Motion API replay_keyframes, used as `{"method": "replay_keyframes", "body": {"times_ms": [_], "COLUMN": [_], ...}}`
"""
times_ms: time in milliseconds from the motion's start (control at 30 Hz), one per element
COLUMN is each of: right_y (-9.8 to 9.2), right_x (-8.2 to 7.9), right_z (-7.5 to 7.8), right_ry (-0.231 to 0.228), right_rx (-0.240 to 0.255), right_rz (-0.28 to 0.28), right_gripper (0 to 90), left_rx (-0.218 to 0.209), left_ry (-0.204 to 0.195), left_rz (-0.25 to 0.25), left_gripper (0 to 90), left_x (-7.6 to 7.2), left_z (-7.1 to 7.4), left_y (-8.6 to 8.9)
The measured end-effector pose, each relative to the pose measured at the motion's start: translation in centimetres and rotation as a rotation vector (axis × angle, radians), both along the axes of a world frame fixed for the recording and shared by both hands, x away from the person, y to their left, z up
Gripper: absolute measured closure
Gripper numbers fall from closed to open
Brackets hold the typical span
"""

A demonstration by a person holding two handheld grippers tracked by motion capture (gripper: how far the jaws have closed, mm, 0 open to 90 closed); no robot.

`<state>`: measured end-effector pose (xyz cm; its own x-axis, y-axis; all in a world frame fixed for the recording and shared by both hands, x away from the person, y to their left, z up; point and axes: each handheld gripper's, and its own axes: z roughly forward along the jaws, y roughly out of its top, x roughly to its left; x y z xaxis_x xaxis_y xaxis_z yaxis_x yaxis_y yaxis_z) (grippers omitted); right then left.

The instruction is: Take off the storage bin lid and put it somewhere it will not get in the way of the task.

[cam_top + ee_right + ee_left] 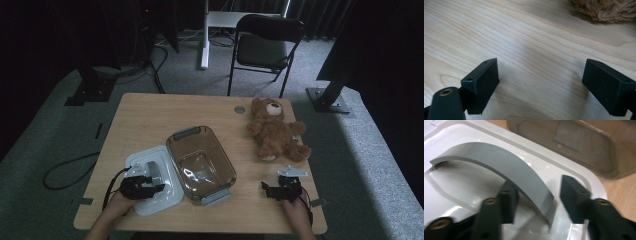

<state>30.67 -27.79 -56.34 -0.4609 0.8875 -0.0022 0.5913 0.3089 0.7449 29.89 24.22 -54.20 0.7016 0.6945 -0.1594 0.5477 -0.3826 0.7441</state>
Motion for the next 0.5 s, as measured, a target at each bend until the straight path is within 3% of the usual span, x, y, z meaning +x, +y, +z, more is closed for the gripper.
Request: {"method": "replay_keyframes", "body": {"times_ms": [100, 200, 500], "right_y": [0.0, 0.0, 0.0], "right_x": [0.0, 0.0, 0.0], "right_z": [0.0, 0.0, 0.0], "right_ry": [0.000, 0.000, -0.001], "right_rx": [0.000, 0.000, 0.000], "right_rz": [0.000, 0.000, 0.005], "right_gripper": [12.8, 12.9, 12.9], "left_rx": [0.019, 0.028, 0.008], "left_ry": [0.001, 0.011, 0.000], "left_rz": [0.004, 0.017, 0.057], "left_gripper": [40.4, 29.8, 23.5], "left_x": [-0.1, -0.4, -1.4], "left_z": [0.0, 0.1, 0.9], "left_y": [0.0, 0.2, 1.6]}}
